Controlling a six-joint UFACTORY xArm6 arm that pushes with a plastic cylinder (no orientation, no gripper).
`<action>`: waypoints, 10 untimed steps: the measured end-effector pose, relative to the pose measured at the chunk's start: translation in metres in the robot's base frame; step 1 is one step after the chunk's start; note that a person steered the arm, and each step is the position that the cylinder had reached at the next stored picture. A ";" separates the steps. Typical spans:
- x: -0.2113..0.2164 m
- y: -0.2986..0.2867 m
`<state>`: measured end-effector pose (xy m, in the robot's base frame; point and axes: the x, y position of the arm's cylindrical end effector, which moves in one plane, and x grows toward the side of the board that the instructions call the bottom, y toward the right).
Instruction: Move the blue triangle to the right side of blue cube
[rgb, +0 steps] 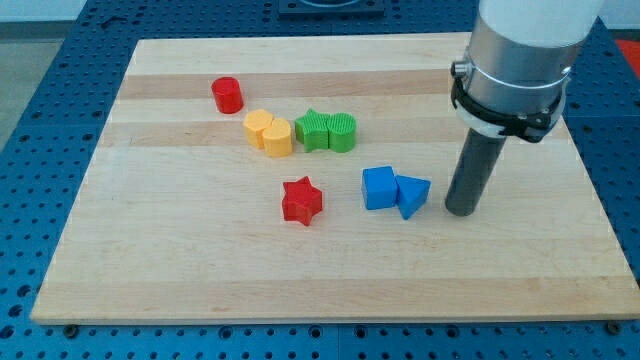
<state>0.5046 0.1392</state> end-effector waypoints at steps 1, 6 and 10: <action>0.000 0.000; -0.001 -0.021; -0.016 -0.023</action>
<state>0.4890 0.1163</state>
